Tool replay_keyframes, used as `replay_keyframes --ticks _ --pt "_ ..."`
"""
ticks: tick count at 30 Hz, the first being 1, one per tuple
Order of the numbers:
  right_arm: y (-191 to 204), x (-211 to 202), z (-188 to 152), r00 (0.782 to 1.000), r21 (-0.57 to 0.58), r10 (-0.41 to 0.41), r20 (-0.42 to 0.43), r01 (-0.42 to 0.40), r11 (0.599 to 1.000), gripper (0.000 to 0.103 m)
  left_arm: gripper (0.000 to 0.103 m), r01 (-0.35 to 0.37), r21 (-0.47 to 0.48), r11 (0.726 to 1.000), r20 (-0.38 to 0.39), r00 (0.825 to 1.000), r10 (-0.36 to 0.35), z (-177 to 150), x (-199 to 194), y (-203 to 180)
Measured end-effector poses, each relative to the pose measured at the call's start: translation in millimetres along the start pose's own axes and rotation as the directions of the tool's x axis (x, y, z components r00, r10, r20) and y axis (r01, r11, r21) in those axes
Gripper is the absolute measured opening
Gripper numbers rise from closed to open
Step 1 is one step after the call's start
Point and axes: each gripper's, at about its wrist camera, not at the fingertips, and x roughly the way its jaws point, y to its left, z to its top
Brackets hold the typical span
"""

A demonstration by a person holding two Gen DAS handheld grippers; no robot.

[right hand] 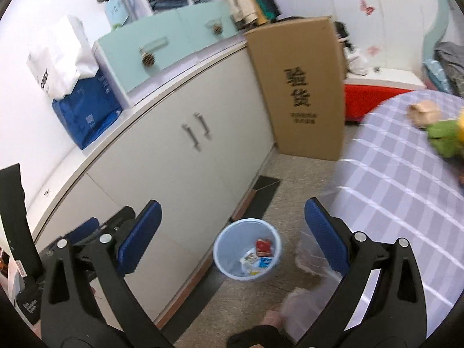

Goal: Collect trash
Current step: 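Move both tools back over the table toward the remaining trash, then grasp the orange-white plastic bag with the right tool while the left grasps a blue strip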

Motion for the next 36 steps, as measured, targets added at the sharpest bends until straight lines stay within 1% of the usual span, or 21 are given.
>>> replay_keyframes --ticks 1,5,8,11,15,17,18,19,21,23,26,30,32,33,34,35,36 --pt "-5.8 -8.7 -0.6 1.000 -0.004 -0.008 0.009 0.008 1.000 0.097 0.085 0.015 0.019 1.000 0.007 1.000 -0.015 -3.9 -9.6 -11.5" --pt "-40.8 -52.7 -8.5 0.995 -0.015 -0.088 0.044 0.089 0.996 0.097 0.085 0.068 0.127 0.990 0.039 0.997 -0.074 -19.7 -40.9 -61.0" --pt "-73.3 -86.6 -16.8 0.984 0.000 -0.162 0.072 0.163 0.987 0.097 0.085 0.108 0.198 0.974 0.030 0.993 -0.116 -35.4 -57.5 -102.1" --pt "-105.2 -120.4 -27.3 0.960 0.005 -0.257 0.109 0.258 0.966 0.097 0.085 0.153 0.235 0.960 -0.005 0.988 -0.156 -50.3 -66.2 -137.4" --pt "-149.9 -158.6 -40.7 0.934 0.051 -0.333 0.128 0.329 0.943 0.097 0.085 0.207 0.295 0.933 -0.036 0.978 -0.206 -75.5 -83.8 -184.6" --pt "-173.1 -177.7 -48.8 0.912 0.079 -0.387 0.137 0.379 0.922 0.097 0.085 0.245 0.330 0.912 -0.059 0.969 -0.240 -89.6 -91.4 -209.7" --pt "-181.1 -184.2 -51.8 0.906 0.086 -0.400 0.140 0.391 0.916 0.097 0.085 0.265 0.343 0.901 -0.077 0.964 -0.254 -95.1 -93.2 -220.3" --pt "-195.1 -192.5 -56.1 0.901 0.104 -0.412 0.137 0.400 0.910 0.097 0.085 0.303 0.357 0.883 -0.115 0.953 -0.281 -102.7 -94.7 -235.6" --pt "-217.0 -203.9 -62.7 0.897 0.145 -0.423 0.128 0.405 0.903 0.097 0.085 0.338 0.371 0.865 -0.152 0.941 -0.302 -115.2 -96.4 -255.3" --pt "-234.1 -212.4 -68.0 0.895 0.184 -0.430 0.118 0.405 0.895 0.097 0.085 0.348 0.400 0.848 -0.183 0.937 -0.299 -128.4 -97.9 -276.8" --pt "-253.3 -224.9 -76.3 0.895 0.225 -0.430 0.116 0.398 0.889 0.097 0.085 0.365 0.433 0.824 -0.205 0.930 -0.304 -143.1 -100.6 -303.0" --pt "-267.3 -231.6 -85.2 0.898 0.244 -0.428 0.107 0.393 0.886 0.097 0.085 0.371 0.457 0.809 -0.243 0.926 -0.288 -156.4 -95.1 -330.1" --pt "-274.5 -231.8 -88.4 0.905 0.252 -0.415 0.094 0.382 0.889 0.097 0.075 0.363 0.474 0.802 -0.254 0.929 -0.270 -161.8 -90.8 -338.9" --pt "-275.4 -231.4 -88.7 0.907 0.254 -0.412 0.091 0.378 0.890 0.097 0.063 0.361 0.485 0.796 -0.269 0.928 -0.257 -165.2 -86.9 -343.9" --pt "-277.0 -229.9 -89.0 0.910 0.254 -0.406 0.083 0.375 0.892 0.097 0.053 0.381 0.478 0.792 -0.299 0.918 -0.261 -167.1 -82.9 -346.2" --pt "-277.7 -228.5 -89.4 0.915 0.248 -0.396 0.077 0.367 0.897 0.097 0.051 0.396 0.468 0.790 -0.314 0.910 -0.271 -165.9 -81.3 -345.7" --pt "-278.0 -227.4 -89.8 0.919 0.242 -0.387 0.072 0.361 0.901 0.097 0.031 0.397 0.468 0.790 -0.307 0.911 -0.276 -165.0 -82.7 -345.7"
